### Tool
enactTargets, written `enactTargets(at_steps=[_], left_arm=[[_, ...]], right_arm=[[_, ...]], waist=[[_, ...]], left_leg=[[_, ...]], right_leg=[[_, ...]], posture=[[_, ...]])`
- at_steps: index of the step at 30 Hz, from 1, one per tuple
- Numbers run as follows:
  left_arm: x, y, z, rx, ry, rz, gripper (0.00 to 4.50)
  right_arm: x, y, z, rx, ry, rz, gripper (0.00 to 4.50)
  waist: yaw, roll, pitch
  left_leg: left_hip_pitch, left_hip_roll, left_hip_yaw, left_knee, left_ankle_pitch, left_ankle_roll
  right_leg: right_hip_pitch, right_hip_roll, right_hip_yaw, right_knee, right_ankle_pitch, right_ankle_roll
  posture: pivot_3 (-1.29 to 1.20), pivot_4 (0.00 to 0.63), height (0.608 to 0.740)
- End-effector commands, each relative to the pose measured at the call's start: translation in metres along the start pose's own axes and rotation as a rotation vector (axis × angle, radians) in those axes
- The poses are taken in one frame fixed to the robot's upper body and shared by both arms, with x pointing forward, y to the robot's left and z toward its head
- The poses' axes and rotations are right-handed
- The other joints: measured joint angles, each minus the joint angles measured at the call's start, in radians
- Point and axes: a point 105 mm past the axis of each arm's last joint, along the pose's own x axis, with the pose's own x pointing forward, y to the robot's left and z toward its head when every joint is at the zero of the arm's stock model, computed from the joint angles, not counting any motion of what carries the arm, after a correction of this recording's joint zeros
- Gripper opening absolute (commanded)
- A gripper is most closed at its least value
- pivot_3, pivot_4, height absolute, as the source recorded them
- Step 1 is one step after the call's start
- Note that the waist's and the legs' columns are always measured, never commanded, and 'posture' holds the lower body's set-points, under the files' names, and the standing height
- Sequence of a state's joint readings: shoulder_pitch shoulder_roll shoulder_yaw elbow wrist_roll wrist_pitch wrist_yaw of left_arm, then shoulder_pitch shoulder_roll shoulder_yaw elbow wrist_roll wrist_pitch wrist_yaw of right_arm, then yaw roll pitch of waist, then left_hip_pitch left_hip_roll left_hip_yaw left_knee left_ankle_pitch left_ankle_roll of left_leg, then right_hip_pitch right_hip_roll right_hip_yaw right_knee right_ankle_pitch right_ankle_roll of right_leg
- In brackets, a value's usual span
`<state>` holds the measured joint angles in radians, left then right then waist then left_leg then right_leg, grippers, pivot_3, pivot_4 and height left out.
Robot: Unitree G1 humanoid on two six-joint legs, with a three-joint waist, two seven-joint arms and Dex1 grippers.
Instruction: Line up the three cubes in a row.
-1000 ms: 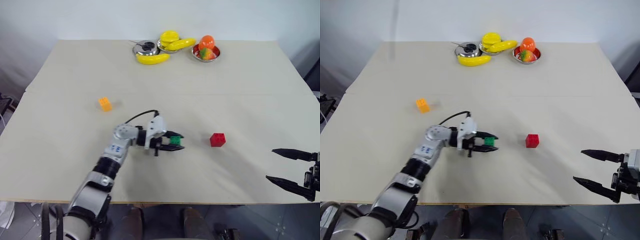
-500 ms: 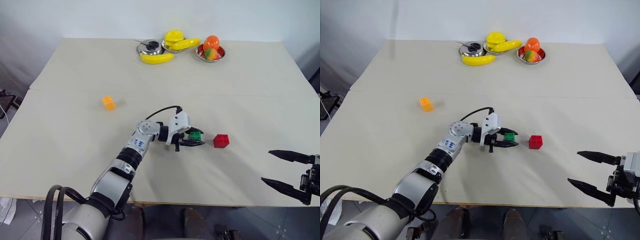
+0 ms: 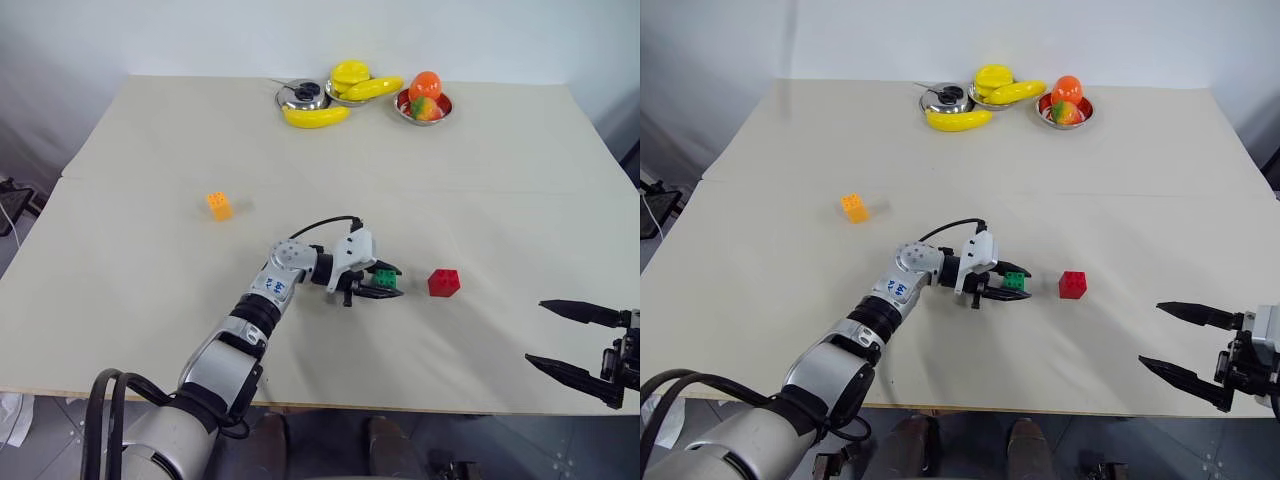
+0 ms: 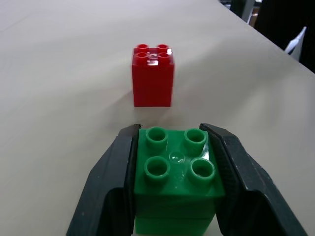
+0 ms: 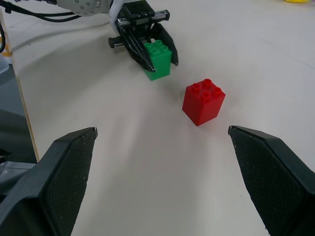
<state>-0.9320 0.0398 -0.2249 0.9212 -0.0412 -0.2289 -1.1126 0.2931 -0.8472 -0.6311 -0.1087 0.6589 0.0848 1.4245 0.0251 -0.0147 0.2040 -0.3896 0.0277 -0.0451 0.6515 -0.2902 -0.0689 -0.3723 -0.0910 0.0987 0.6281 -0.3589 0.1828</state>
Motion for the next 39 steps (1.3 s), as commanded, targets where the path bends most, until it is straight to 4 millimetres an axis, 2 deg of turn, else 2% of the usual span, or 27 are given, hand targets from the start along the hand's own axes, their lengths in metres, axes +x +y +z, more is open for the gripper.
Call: enactTargets(at_steps=[1,5,6,13,15,18,19,22,24,28,31,34,37,39], left_arm=[[0.000,0.005,0.011,0.035,-0.024,0.019,3.11],[-0.007,0.001,0.013,0.049,-0.049,-0.002,4.35],[-0.012,0.000,0.012,0.052,-0.053,-0.013,4.45],[-0.095,-0.001,0.005,0.078,-0.094,0.102,4.45],[-0.128,-0.005,0.002,0.081,-0.114,0.171,4.45],[-0.171,-0.018,-0.008,0.060,-0.085,0.266,4.45],[-0.185,-0.022,-0.010,0.045,-0.079,0.318,4.45],[-0.251,-0.034,-0.022,-0.017,-0.050,0.658,4.45],[-0.286,-0.045,-0.026,-0.054,-0.049,0.858,4.45],[-0.323,-0.081,-0.034,-0.072,-0.001,1.112,4.45],[-0.343,-0.107,-0.042,-0.121,0.022,1.256,4.45],[-0.347,-0.119,-0.046,-0.165,0.005,1.337,4.45],[-0.331,-0.108,-0.046,-0.183,-0.009,1.308,4.45],[-0.318,-0.092,-0.045,-0.190,-0.004,1.269,4.45]], right_arm=[[0.003,0.002,0.000,-0.015,-0.024,0.010,4.50],[0.011,0.002,0.003,-0.036,-0.068,0.029,4.50],[0.013,0.003,0.006,-0.052,-0.102,0.036,4.50],[0.037,0.003,0.031,-0.097,-0.269,0.060,4.50],[0.043,0.006,0.039,-0.121,-0.355,0.065,4.50],[0.051,0.011,0.039,-0.102,-0.395,0.072,4.50],[0.053,0.013,0.038,-0.107,-0.400,0.078,4.50],[0.053,0.014,0.031,-0.132,-0.383,0.084,4.50],[0.052,0.011,0.031,-0.142,-0.383,0.067,4.50],[0.048,0.004,0.029,-0.153,-0.375,0.036,4.50],[0.047,-0.003,0.030,-0.161,-0.377,0.013,4.50],[0.047,-0.008,0.031,-0.167,-0.377,0.008,4.50],[0.048,-0.009,0.030,-0.164,-0.370,0.015,4.50],[0.049,-0.010,0.030,-0.158,-0.365,0.020,4.50]], waist=[[0.000,0.000,0.000],[-0.001,0.000,0.000],[-0.002,0.000,0.000],[-0.018,0.001,-0.001],[-0.021,0.001,-0.001],[-0.027,0.001,-0.001],[-0.028,0.001,-0.001],[-0.029,0.001,-0.001],[-0.030,0.001,-0.001],[-0.028,0.000,-0.001],[-0.024,0.000,-0.002],[-0.026,-0.001,-0.002],[-0.023,-0.001,-0.002],[-0.023,-0.001,-0.002]], left_leg=[[0.000,0.000,0.000,0.000,0.000,0.000],[0.000,0.000,0.000,0.000,0.000,0.000],[0.000,0.000,0.000,0.000,0.000,0.000],[0.000,0.001,0.000,-0.001,0.001,-0.001],[0.000,0.001,0.000,0.000,0.001,-0.001],[0.000,0.001,0.000,0.000,0.001,-0.001],[0.001,0.001,0.000,0.000,0.000,-0.001],[0.001,0.001,0.000,0.000,0.000,0.000],[0.001,0.001,0.000,0.000,-0.001,0.001],[0.002,0.001,0.000,0.000,-0.002,0.004],[0.003,0.001,0.000,0.000,-0.002,0.004],[0.003,0.001,-0.001,-0.001,-0.002,0.004],[0.004,0.001,-0.002,-0.001,-0.002,0.004],[0.004,0.001,-0.002,0.000,-0.002,0.004]], right_leg=[[0.000,0.000,0.000,0.000,0.000,0.000],[0.000,0.000,0.000,0.000,0.000,0.000],[0.000,0.000,0.000,0.000,0.000,0.000],[-0.002,0.000,0.000,0.003,0.000,-0.001],[-0.002,0.000,0.000,0.004,0.000,-0.001],[-0.002,-0.001,-0.001,0.006,0.000,-0.001],[-0.002,-0.001,-0.001,0.009,0.000,-0.001],[-0.002,-0.002,-0.001,0.009,-0.001,-0.002],[-0.002,-0.002,-0.001,0.009,-0.001,-0.002],[-0.002,-0.003,-0.002,0.009,-0.001,-0.002],[-0.001,-0.003,-0.002,0.009,-0.001,-0.003],[0.000,-0.003,-0.003,0.009,-0.001,-0.003],[0.001,-0.003,-0.004,0.009,-0.001,-0.003],[0.001,-0.003,-0.004,0.009,-0.001,-0.003]], posture=[[0.00,0.150,0.740],[0.00,0.150,0.740],[0.00,0.150,0.740],[0.00,0.150,0.740],[0.00,0.150,0.740],[0.00,0.150,0.740],[0.00,0.150,0.740],[0.00,0.150,0.740],[0.00,0.150,0.740],[0.00,0.150,0.740],[0.00,0.150,0.740],[0.00,0.150,0.740],[0.00,0.150,0.740],[0.00,0.150,0.740]])
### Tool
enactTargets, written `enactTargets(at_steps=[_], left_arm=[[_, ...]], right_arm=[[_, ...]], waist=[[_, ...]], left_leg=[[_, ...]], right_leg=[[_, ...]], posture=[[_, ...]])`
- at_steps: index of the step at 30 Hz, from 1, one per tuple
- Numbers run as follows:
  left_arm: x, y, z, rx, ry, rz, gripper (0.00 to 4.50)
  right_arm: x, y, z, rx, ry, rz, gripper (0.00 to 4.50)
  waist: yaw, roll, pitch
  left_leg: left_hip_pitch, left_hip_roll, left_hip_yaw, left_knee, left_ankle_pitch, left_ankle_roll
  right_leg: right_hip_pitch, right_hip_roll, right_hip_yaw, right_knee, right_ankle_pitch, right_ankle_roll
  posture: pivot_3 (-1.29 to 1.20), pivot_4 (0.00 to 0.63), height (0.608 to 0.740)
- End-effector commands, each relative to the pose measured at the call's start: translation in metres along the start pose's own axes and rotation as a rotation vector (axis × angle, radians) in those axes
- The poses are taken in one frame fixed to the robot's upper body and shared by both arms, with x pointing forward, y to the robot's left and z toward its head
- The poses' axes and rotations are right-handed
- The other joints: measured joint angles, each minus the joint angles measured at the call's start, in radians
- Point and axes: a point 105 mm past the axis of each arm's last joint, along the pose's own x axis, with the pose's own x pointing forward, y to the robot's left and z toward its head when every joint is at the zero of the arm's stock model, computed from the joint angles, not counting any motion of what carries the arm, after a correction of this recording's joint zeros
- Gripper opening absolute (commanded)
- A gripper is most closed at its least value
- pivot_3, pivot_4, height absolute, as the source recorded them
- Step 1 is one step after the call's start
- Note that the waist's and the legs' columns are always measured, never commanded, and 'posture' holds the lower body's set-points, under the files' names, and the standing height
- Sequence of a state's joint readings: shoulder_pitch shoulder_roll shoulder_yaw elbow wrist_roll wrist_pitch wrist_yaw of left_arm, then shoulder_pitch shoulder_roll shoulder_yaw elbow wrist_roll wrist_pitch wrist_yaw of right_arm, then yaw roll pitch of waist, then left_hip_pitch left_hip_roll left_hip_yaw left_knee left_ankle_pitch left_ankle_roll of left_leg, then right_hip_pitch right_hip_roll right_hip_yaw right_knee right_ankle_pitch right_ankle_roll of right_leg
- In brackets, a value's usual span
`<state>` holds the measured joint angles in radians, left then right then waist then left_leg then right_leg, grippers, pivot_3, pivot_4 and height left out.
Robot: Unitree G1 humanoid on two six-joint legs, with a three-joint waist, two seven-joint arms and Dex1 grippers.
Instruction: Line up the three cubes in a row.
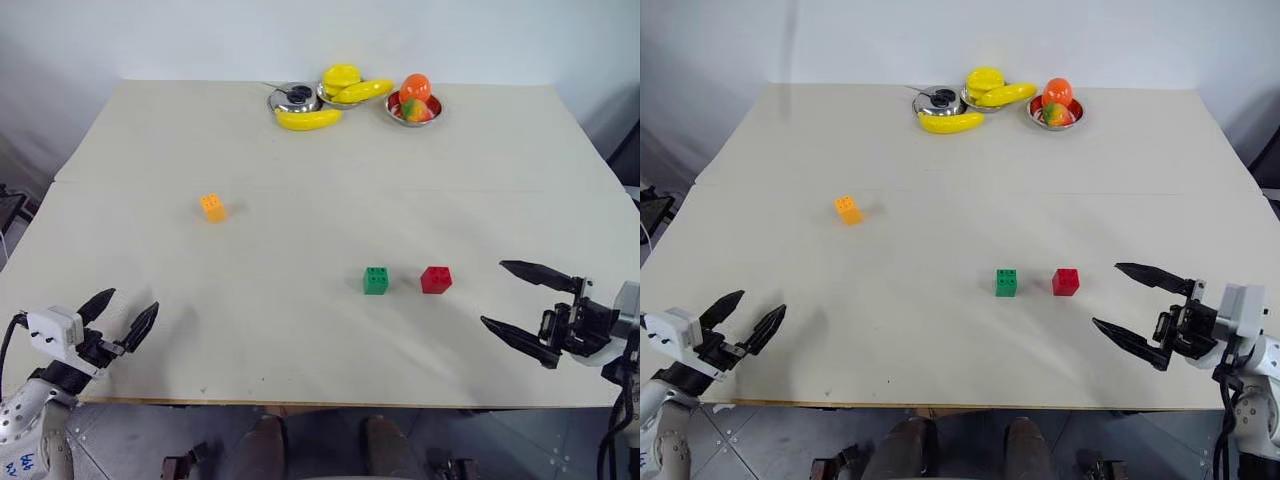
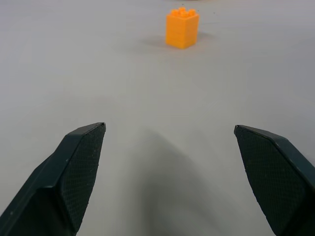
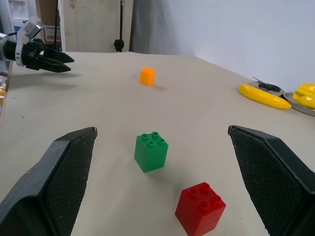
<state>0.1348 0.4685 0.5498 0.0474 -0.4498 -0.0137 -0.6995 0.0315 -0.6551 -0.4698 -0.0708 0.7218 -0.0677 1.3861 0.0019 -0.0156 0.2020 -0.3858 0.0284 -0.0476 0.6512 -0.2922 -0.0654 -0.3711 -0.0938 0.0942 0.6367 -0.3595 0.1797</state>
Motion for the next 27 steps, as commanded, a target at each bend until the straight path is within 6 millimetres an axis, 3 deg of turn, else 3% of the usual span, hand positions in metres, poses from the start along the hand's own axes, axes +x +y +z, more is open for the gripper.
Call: enactTargets(at_steps=[1,2,4,5,10,12,16,23,27], left_arm=[[0.029,-0.015,0.015,0.027,-0.023,-0.066,4.45],[0.042,-0.019,0.019,0.019,-0.025,-0.086,4.45],[0.100,-0.033,0.034,-0.068,-0.001,-0.097,4.45],[0.118,-0.036,0.036,-0.092,0.040,-0.079,4.45],[0.180,-0.054,0.058,-0.105,0.064,0.038,4.45],[0.195,-0.060,0.053,-0.100,0.100,0.079,4.45],[0.203,-0.049,0.055,-0.089,0.086,0.240,4.45],[0.197,-0.068,0.062,-0.059,0.044,0.157,4.45],[0.191,-0.064,0.058,-0.046,0.042,0.171,4.45]], right_arm=[[0.000,-0.002,0.004,-0.026,0.013,0.012,4.50],[0.000,-0.002,0.003,-0.021,0.013,0.013,4.50],[0.003,-0.001,0.003,-0.004,0.017,0.027,4.50],[0.003,-0.001,0.002,0.002,0.018,0.031,4.50],[0.009,-0.001,0.003,0.010,0.016,0.046,4.50],[0.010,-0.001,0.003,0.012,0.012,0.040,4.50],[0.011,0.001,0.005,0.013,0.011,0.036,4.50],[0.007,0.002,0.004,0.020,0.023,0.012,4.50],[0.008,0.003,0.003,0.027,0.022,0.001,4.50]], waist=[[0.000,0.000,0.000],[-0.001,0.000,0.000],[0.006,0.000,0.000],[0.014,-0.001,0.000],[0.010,-0.002,-0.003],[0.002,-0.002,-0.003],[-0.008,-0.002,-0.003],[0.003,-0.002,-0.003],[0.009,-0.002,-0.003]], left_leg=[[0.001,0.000,0.000,0.000,0.000,0.000],[0.001,0.000,0.000,0.000,0.000,0.000],[0.001,0.000,0.000,0.000,0.000,0.000],[0.000,-0.001,-0.002,0.001,0.001,0.000],[0.000,-0.001,-0.001,0.003,0.002,-0.001],[-0.002,-0.001,0.001,0.001,0.003,-0.003],[-0.001,0.000,0.003,0.000,0.003,-0.004],[0.000,0.000,0.003,0.000,0.004,-0.004],[-0.001,0.000,0.003,0.000,0.004,-0.004]], right_leg=[[0.001,0.000,0.000,0.000,0.000,0.000],[0.001,0.000,0.000,0.000,0.000,0.000],[0.001,0.000,0.000,0.000,0.000,0.000],[0.000,0.000,-0.001,0.001,0.000,0.000],[0.000,0.000,-0.003,0.002,0.002,-0.001],[-0.003,0.000,-0.003,0.001,0.002,-0.001],[-0.004,0.000,-0.003,0.000,0.002,-0.001],[-0.004,0.000,-0.003,0.001,0.002,-0.001],[-0.004,-0.001,-0.003,0.001,0.002,-0.001]], posture=[[0.00,0.150,0.740],[0.00,0.150,0.740],[0.00,0.150,0.740],[0.00,0.150,0.740],[0.00,0.150,0.740],[0.00,0.150,0.740],[0.00,0.150,0.740],[0.00,0.150,0.740],[0.00,0.150,0.740]])
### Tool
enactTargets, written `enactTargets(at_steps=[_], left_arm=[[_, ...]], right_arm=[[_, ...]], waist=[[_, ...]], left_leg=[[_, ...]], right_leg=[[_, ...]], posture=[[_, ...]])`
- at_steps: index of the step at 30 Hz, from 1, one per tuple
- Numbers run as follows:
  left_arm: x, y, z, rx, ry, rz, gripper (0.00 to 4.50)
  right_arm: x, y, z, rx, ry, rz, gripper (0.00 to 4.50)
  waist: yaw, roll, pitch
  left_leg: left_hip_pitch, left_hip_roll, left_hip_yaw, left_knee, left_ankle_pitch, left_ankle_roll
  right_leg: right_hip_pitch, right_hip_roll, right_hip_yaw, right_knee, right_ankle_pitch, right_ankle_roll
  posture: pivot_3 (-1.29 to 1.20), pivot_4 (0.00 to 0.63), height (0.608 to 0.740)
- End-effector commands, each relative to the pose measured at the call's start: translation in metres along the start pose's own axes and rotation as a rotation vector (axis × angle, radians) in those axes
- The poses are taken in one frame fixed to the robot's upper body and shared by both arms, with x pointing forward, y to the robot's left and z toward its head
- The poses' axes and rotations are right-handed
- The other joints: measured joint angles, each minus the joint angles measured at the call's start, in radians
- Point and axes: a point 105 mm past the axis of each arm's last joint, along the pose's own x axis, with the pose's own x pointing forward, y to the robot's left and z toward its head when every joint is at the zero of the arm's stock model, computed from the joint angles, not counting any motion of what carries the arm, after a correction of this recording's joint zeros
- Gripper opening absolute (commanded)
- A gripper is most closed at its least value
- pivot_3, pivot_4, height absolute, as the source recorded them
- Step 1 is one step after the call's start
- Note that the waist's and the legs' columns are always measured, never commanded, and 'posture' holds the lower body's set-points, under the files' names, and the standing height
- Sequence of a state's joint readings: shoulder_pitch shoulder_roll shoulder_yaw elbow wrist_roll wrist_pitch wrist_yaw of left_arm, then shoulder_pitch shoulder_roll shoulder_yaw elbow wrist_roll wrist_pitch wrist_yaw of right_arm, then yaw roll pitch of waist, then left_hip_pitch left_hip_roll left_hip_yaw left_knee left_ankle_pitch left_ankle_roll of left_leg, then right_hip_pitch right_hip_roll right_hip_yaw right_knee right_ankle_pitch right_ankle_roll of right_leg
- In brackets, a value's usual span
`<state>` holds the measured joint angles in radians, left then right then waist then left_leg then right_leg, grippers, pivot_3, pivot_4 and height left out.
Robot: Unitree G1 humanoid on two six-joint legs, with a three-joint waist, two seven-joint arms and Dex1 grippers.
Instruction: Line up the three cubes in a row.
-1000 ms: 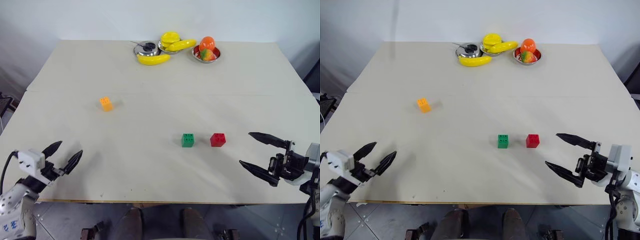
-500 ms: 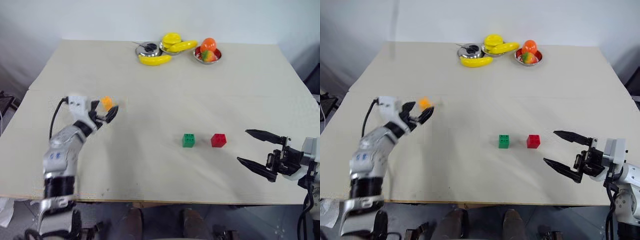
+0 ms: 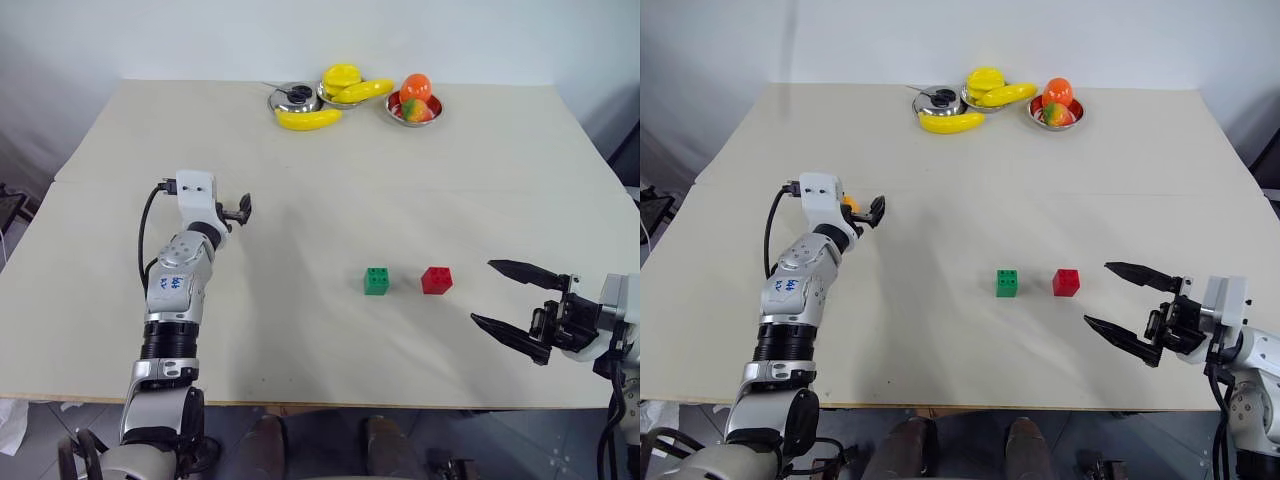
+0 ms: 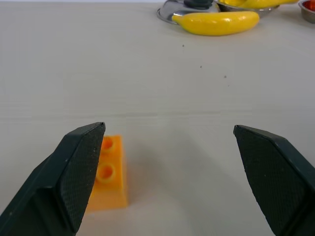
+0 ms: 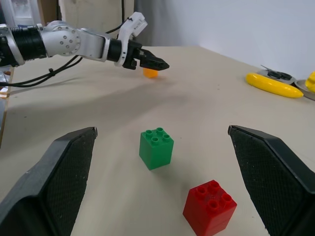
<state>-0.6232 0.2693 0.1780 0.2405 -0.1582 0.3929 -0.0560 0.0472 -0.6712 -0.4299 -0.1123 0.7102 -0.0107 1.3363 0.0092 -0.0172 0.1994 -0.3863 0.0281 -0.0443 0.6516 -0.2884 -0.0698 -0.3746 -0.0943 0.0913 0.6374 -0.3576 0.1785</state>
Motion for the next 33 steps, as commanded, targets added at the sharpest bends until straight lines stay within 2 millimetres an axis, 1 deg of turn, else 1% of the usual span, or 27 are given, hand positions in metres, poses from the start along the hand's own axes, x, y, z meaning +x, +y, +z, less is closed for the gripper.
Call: enactTargets(at_steps=[1,3,5,8,9,12,14,18,20,22,27,29,30,33], left_arm=[[-0.004,0.001,0.000,0.011,-0.008,-0.004,4.45],[-0.006,0.001,0.004,0.014,-0.046,-0.006,4.45],[-0.011,0.003,0.015,0.021,-0.121,0.010,4.45],[-0.017,0.015,0.030,0.071,-0.201,0.114,4.45],[-0.018,0.017,0.029,0.069,-0.199,0.131,4.45],[-0.021,0.022,0.027,0.105,-0.180,0.177,4.45],[-0.018,0.022,0.018,0.084,-0.131,0.167,4.45],[-0.004,0.017,0.007,0.054,-0.059,0.111,4.45],[0.003,0.019,0.008,0.083,-0.056,0.109,4.45],[0.010,0.021,0.006,0.066,-0.036,0.108,4.45],[0.022,0.022,-0.006,0.026,0.030,0.105,4.45],[0.023,0.023,-0.011,0.013,0.057,0.107,4.07],[0.023,0.023,-0.012,0.037,0.062,0.106,3.88],[0.022,0.026,-0.011,0.043,0.060,0.099,2.96]], right_arm=[[-0.001,-0.001,0.008,-0.028,-0.017,-0.010,4.50],[0.000,0.000,0.007,-0.024,-0.017,-0.007,4.50],[0.000,0.002,0.005,-0.014,-0.020,-0.003,4.50],[0.000,0.003,0.004,-0.005,-0.022,-0.001,4.50],[0.000,0.004,0.003,-0.002,-0.021,0.000,4.50],[0.000,0.004,0.002,0.003,-0.020,0.001,4.50],[0.000,0.005,0.002,0.005,-0.021,0.000,4.50],[0.001,0.005,0.001,0.006,-0.023,0.002,4.50],[0.003,0.004,0.001,0.006,-0.027,0.004,4.50],[0.003,0.004,0.001,0.005,-0.030,0.005,4.50],[0.004,0.006,0.000,0.007,-0.032,0.000,4.50],[0.004,0.006,0.000,0.005,-0.033,-0.003,4.50],[0.004,0.005,0.000,0.004,-0.035,-0.008,4.50],[0.003,0.005,-0.001,0.001,-0.035,-0.023,4.50]], waist=[[0.003,0.000,0.000],[0.005,0.000,0.000],[0.004,0.000,0.000],[0.008,0.000,0.000],[0.010,0.000,0.000],[0.015,0.000,0.000],[0.015,0.000,0.000],[0.017,-0.001,0.000],[0.017,-0.001,0.000],[0.016,-0.001,0.001],[0.014,-0.001,0.001],[0.013,-0.001,0.001],[0.013,-0.001,0.001],[0.014,-0.001,0.001]], left_leg=[[0.000,0.000,0.000,0.000,0.000,0.000],[0.000,0.000,0.000,0.000,0.000,0.000],[0.000,0.000,0.000,0.000,0.000,0.000],[0.000,0.000,0.000,-0.001,0.000,0.000],[0.000,0.000,0.000,0.000,0.000,0.000],[0.000,0.000,0.000,0.000,0.000,0.000],[0.000,0.000,0.000,0.000,0.000,0.000],[0.000,0.000,0.000,0.000,0.000,0.000],[0.000,0.000,0.000,0.000,0.000,0.000],[0.000,0.000,0.000,0.000,0.000,0.000],[0.000,0.000,0.000,-0.001,0.000,0.000],[0.000,0.000,0.000,-0.001,0.000,0.000],[0.000,0.000,0.000,-0.001,0.000,0.000],[-0.001,0.000,0.000,-0.001,0.000,0.000]], right_leg=[[0.000,0.000,0.000,0.000,0.000,0.000],[0.000,0.000,0.000,0.000,0.000,0.000],[0.000,0.000,0.000,0.000,0.000,0.000],[0.000,0.000,0.000,-0.001,0.000,0.000],[0.000,0.000,0.000,-0.001,0.000,0.000],[0.000,0.000,0.000,-0.001,0.000,0.000],[0.000,0.000,0.000,-0.001,0.000,0.000],[0.000,0.000,0.000,0.000,0.000,0.000],[0.000,0.000,0.000,0.000,0.000,0.000],[0.000,0.000,0.000,0.000,0.000,0.000],[0.000,0.000,0.000,-0.001,0.000,0.000],[-0.001,0.000,0.000,-0.001,0.000,0.000],[-0.001,0.000,0.000,-0.001,0.000,0.000],[-0.001,0.000,0.000,-0.001,0.000,0.000]], posture=[[0.00,0.150,0.740],[0.00,0.150,0.740],[0.00,0.150,0.740],[0.00,0.150,0.740],[0.00,0.150,0.740],[0.00,0.150,0.740],[0.00,0.150,0.740],[0.00,0.150,0.740],[0.00,0.150,0.740],[0.00,0.150,0.740],[0.00,0.150,0.740],[0.00,0.150,0.740],[0.00,0.150,0.740],[0.00,0.150,0.740]])
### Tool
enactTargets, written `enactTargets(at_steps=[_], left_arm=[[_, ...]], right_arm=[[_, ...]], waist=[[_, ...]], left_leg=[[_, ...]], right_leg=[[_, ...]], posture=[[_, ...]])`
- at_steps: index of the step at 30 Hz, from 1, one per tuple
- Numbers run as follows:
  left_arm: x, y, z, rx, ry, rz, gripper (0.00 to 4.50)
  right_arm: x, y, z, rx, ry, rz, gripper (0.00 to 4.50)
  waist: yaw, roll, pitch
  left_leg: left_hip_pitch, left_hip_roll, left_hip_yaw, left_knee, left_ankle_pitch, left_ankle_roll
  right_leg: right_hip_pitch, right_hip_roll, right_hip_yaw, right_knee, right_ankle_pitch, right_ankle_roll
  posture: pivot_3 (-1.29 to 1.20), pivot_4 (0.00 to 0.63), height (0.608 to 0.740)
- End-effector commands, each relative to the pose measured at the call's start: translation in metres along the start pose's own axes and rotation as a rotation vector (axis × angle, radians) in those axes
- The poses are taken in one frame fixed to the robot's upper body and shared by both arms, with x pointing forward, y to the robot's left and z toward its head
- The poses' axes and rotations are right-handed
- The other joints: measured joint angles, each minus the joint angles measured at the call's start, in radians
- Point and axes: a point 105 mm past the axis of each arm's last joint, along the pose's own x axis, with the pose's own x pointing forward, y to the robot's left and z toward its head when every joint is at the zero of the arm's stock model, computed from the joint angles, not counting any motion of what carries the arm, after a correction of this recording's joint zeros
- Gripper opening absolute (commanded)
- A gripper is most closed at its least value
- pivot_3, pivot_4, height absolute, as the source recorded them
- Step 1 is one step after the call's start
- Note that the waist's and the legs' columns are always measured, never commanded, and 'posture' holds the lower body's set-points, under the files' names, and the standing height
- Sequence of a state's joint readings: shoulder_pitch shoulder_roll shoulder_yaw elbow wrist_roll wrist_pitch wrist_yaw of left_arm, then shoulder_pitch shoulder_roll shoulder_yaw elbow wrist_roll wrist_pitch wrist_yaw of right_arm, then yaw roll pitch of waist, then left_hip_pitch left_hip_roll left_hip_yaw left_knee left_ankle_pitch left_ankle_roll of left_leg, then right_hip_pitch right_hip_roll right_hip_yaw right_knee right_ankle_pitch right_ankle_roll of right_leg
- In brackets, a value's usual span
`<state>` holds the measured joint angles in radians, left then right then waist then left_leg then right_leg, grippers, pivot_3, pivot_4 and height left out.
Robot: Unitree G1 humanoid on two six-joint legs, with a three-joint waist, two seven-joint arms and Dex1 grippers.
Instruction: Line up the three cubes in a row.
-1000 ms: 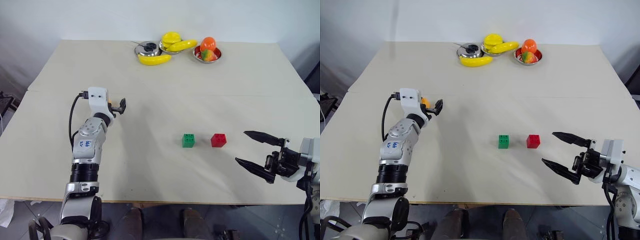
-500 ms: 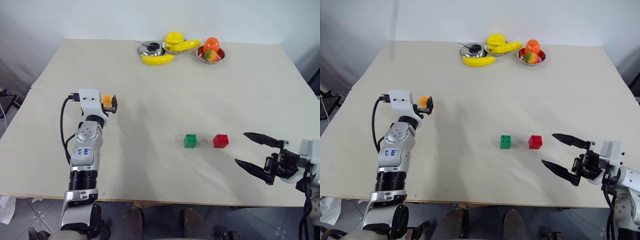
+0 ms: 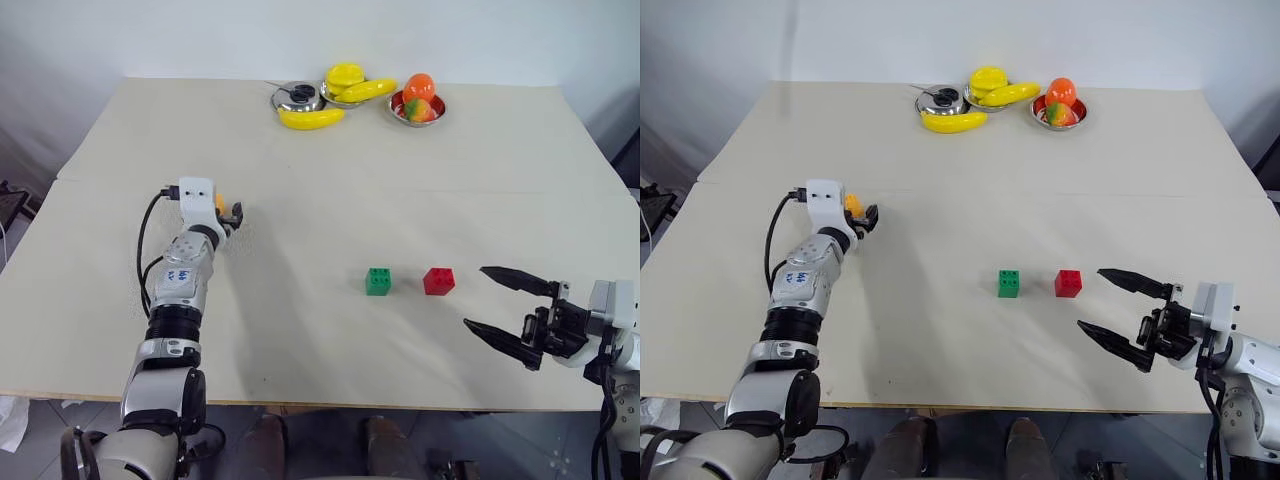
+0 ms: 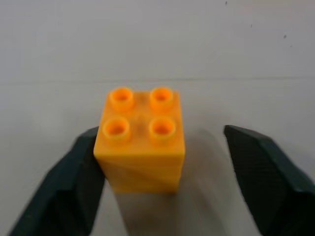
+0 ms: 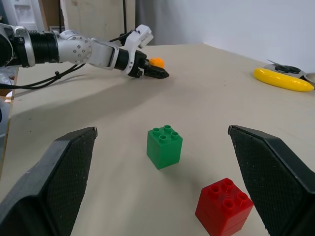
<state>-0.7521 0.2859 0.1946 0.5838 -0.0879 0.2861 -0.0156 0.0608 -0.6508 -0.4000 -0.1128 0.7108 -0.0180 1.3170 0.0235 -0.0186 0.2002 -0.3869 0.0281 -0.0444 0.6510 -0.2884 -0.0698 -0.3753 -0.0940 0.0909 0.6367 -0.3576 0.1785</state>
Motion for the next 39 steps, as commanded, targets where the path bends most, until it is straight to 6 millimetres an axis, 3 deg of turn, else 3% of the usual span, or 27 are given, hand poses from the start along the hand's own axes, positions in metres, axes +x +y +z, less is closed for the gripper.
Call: enactTargets(at_steps=[1,5,6,9,15,18,26,30,39], left_arm=[[0.000,0.008,0.016,0.004,-0.053,0.007,2.64],[-0.007,-0.005,0.034,-0.008,-0.198,-0.171,1.50],[-0.011,-0.009,0.039,-0.015,-0.241,-0.230,1.51],[-0.042,-0.034,0.049,0.107,-0.338,-0.651,1.51],[-0.095,-0.038,0.020,0.370,-0.249,-1.215,1.51],[-0.107,-0.042,0.003,0.467,-0.166,-1.412,1.51],[-0.099,-0.069,-0.011,0.500,-0.176,-1.523,1.51],[-0.093,-0.098,-0.014,0.463,-0.186,-1.574,1.51],[-0.088,-0.130,-0.022,0.520,-0.130,-1.628,1.51]], right_arm=[[-0.001,0.000,0.006,-0.032,-0.026,-0.018,4.50],[-0.004,0.001,0.005,-0.041,-0.024,-0.041,4.50],[-0.005,0.002,0.004,-0.040,-0.020,-0.047,4.50],[-0.015,0.007,0.002,-0.026,0.015,-0.054,4.50],[-0.035,0.009,0.008,-0.022,0.089,-0.061,4.50],[-0.046,0.012,0.015,-0.022,0.125,-0.075,4.50],[-0.056,0.028,0.020,0.008,0.168,-0.084,4.50],[-0.053,0.034,0.020,0.022,0.167,-0.083,4.50],[-0.044,0.033,0.018,0.022,0.144,-0.078,4.50]], waist=[[0.000,0.000,0.000],[0.000,0.000,0.000],[0.000,0.000,0.000],[-0.001,0.000,0.000],[-0.009,0.000,0.000],[-0.010,0.000,0.000],[-0.001,0.000,0.000],[-0.002,0.000,0.000],[-0.001,-0.001,0.000]], left_leg=[[0.000,0.000,0.000,0.000,0.000,0.000],[0.000,0.000,0.000,0.000,0.000,0.000],[0.000,0.000,0.000,0.000,0.000,0.000],[0.000,0.000,0.000,-0.001,0.000,-0.001],[0.000,0.000,0.002,-0.002,0.000,-0.001],[0.000,0.000,0.001,-0.002,0.000,0.001],[0.000,0.000,0.000,0.000,-0.003,0.005],[0.000,0.000,0.000,-0.001,-0.003,0.005],[0.000,0.000,0.000,0.000,-0.002,0.004]], right_leg=[[0.000,0.000,0.000,0.000,0.000,0.000],[0.000,0.000,0.000,0.000,0.000,0.000],[0.000,0.000,0.000,0.000,0.000,0.000],[0.000,0.000,0.000,0.000,0.000,0.000],[0.001,0.000,0.000,-0.002,0.000,0.000],[0.001,0.001,0.000,-0.002,0.000,0.000],[0.002,0.001,0.000,-0.003,0.000,0.000],[0.001,0.001,0.000,-0.003,0.000,0.000],[0.001,0.001,0.000,-0.003,0.000,0.000]], posture=[[0.00,0.150,0.740],[0.00,0.150,0.740],[0.00,0.150,0.740],[0.00,0.150,0.740],[0.00,0.150,0.740],[0.00,0.150,0.740],[0.00,0.150,0.740],[0.00,0.150,0.740],[0.00,0.150,0.740]])
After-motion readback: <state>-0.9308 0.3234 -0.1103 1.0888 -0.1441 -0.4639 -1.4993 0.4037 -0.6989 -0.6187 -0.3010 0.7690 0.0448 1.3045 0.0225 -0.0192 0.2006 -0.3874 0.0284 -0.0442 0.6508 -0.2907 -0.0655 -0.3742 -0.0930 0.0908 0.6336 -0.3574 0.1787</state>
